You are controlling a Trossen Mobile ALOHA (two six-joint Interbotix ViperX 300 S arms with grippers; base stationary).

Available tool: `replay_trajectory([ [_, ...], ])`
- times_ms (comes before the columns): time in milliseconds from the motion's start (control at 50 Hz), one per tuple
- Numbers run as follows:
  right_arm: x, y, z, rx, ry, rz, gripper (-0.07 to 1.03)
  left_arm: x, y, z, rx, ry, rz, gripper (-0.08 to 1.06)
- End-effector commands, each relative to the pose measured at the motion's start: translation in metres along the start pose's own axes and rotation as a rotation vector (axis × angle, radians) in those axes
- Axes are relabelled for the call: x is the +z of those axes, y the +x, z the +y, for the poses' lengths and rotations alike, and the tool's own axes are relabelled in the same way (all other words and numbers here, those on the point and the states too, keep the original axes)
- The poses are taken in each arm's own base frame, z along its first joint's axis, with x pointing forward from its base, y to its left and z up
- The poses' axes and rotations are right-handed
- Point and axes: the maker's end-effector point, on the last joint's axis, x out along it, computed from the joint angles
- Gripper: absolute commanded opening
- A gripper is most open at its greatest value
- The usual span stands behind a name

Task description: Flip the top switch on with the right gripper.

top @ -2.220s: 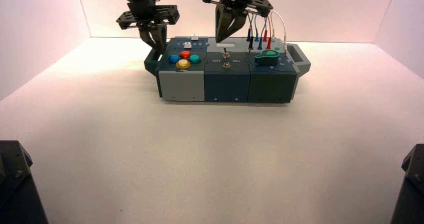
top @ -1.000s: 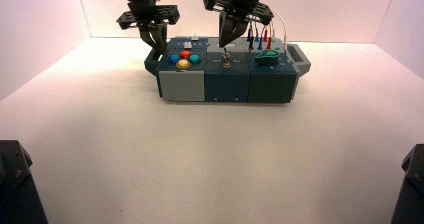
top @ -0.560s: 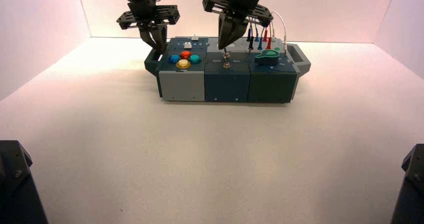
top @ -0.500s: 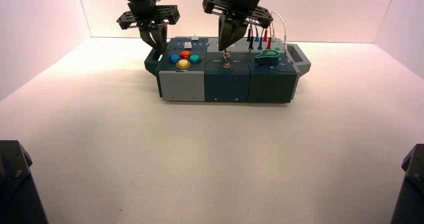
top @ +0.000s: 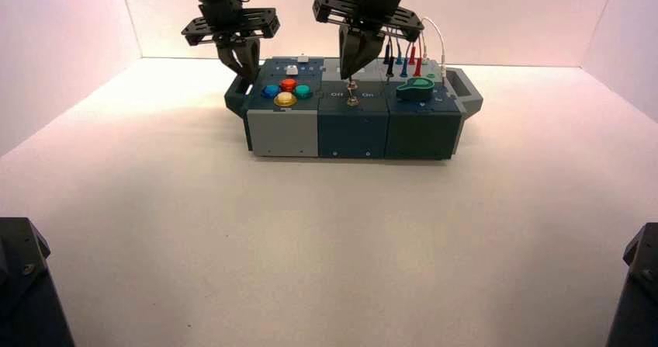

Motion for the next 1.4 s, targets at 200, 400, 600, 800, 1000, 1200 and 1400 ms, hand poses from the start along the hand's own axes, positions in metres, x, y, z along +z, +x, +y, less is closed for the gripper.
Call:
replay_trajectory([
  [200, 0.017, -0.033, -0.013, -0.057, -0.01, -0.067, -0.02, -0.005, 0.008, 0.003, 0.004, 0.005, 0.02, -0.03],
  [400, 0.018, -0.04, -0.011, -0.05, -0.016, -0.08, -0.02, -0.005, 0.007, 0.002, 0.003, 0.007, 0.025, -0.03],
  [600, 0.018, -0.052, -0.007, -0.04, -0.026, -0.083, -0.02, -0.003, 0.0, 0.001, 0.0, 0.007, 0.019, -0.03],
  [800, 0.016, -0.064, -0.006, -0.042, -0.046, -0.075, -0.02, 0.002, -0.017, -0.002, -0.001, 0.023, 0.009, -0.03],
  [1000, 0.012, -0.074, -0.006, -0.049, -0.113, -0.051, -0.02, 0.007, -0.033, -0.007, -0.009, 0.036, 0.011, -0.03],
  [1200, 0.004, -0.075, -0.009, -0.06, -0.18, -0.004, -0.02, 0.012, -0.048, -0.008, -0.006, 0.054, -0.002, -0.03],
  [1400, 0.004, -0.078, -0.008, -0.059, -0.241, -0.002, -0.02, 0.014, -0.059, -0.012, -0.01, 0.068, -0.007, -0.03],
])
